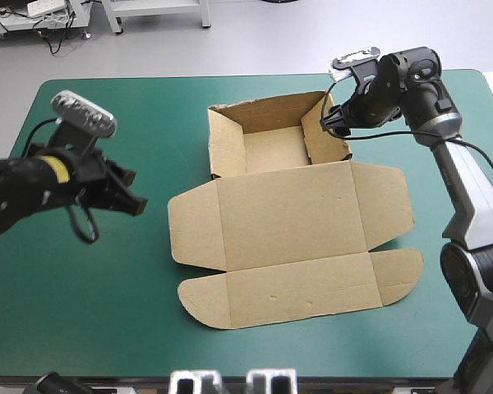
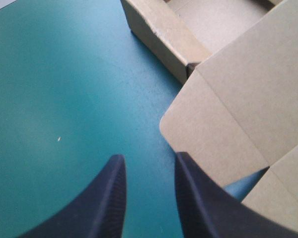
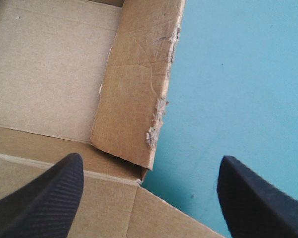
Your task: Fold the box
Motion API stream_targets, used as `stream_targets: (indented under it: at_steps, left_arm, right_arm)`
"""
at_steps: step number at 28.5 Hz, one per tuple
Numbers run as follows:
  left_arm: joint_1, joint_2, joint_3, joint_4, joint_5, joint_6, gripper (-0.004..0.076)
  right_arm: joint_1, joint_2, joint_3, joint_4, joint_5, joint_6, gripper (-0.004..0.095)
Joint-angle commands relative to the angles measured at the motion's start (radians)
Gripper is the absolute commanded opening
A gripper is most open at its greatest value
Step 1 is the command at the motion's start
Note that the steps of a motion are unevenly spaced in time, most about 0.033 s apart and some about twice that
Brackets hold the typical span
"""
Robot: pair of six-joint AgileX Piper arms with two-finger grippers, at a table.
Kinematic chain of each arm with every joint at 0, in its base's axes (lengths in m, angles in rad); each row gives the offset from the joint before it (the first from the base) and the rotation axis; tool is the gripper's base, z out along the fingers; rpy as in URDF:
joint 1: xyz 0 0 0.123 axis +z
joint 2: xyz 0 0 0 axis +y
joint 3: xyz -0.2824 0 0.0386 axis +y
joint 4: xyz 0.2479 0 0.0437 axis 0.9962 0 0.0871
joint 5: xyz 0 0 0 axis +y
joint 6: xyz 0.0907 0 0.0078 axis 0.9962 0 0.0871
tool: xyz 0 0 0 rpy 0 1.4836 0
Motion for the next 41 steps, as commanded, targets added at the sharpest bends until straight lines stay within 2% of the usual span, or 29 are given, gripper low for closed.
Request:
stream_targets:
  at_steps: [1, 7, 11, 17, 21, 26, 31, 35, 38, 41]
  left_arm:
    - [-0.005, -0.146, 0.09, 0.012, 0.043, -0.002, 0.0135]
    - [-0.005, -0.367, 0.249, -0.009, 0.043, -0.033, 0.0]
    - [-0.005, -0.449, 0.308, -0.007, 0.043, -0.077, -0.001]
    - [-0.005, -0.467, 0.352, -0.027, 0.043, -0.103, -0.001]
    - [-0.005, -0.465, 0.364, -0.045, 0.043, -0.103, -0.001]
    - [-0.005, -0.465, 0.364, -0.045, 0.043, -0.103, -0.001]
    - [-0.005, -0.465, 0.364, -0.045, 0.043, -0.099, -0.001]
    - [-0.005, -0.465, 0.364, -0.045, 0.043, -0.099, -0.001]
    - [-0.005, -0.465, 0.364, -0.041, 0.043, -0.094, -0.001]
    - [-0.005, -0.465, 0.364, -0.032, 0.039, -0.092, -0.001]
  right_arm:
    - [-0.009, -0.006, -0.028, 0.026, -0.048, -0.012, 0.0666]
    - [-0.009, 0.088, -0.028, 0.046, -0.058, -0.018, 0.0665]
    - [-0.009, 0.153, -0.028, 0.049, -0.11, -0.018, 0.0665]
    - [-0.009, 0.212, -0.028, 0.061, -0.225, -0.018, 0.0637]
    - [-0.009, 0.236, -0.029, 0.061, -0.232, -0.018, 0.0493]
    - [-0.009, 0.269, -0.029, 0.061, -0.164, -0.018, 0.0193]
    - [-0.009, 0.267, -0.031, 0.061, -0.128, -0.018, -0.0017]
    - [-0.009, 0.262, -0.07, 0.049, -0.078, -0.018, -0.0024]
    - [-0.016, 0.258, -0.152, -0.018, 0.001, -0.018, -0.0024]
    - [-0.047, 0.226, -0.212, -0.017, 0.013, -0.018, -0.0024]
